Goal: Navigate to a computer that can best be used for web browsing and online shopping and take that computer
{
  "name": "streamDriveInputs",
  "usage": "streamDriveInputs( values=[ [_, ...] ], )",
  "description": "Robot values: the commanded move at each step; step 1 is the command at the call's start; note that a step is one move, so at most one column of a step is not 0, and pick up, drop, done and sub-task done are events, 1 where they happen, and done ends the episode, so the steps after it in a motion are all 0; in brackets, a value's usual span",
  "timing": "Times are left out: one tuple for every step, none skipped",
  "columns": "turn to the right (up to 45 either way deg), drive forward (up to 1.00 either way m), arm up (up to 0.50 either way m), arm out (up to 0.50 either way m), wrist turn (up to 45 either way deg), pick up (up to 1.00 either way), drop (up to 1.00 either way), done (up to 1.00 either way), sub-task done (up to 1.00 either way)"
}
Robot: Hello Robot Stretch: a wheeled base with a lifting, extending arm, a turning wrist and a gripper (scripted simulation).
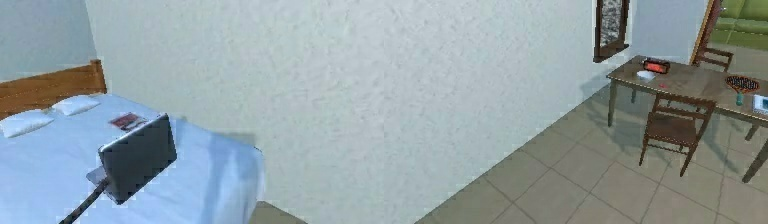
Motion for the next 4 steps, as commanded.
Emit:
streamDriveInputs(
  values=[
    [45.0, 0.0, 0.0, 0.0, 0.0, 0.0, 0.0, 0.0, 0.0],
    [45.0, 0.0, 0.0, 0.0, 0.0, 0.0, 0.0, 0.0, 0.0],
    [36.0, 0.0, 0.0, 0.0, 0.0, 0.0, 0.0, 0.0, 0.0],
    [0.0, 0.2, 0.0, 0.0, 0.0, 0.0, 0.0, 0.0, 0.0]
  ],
)
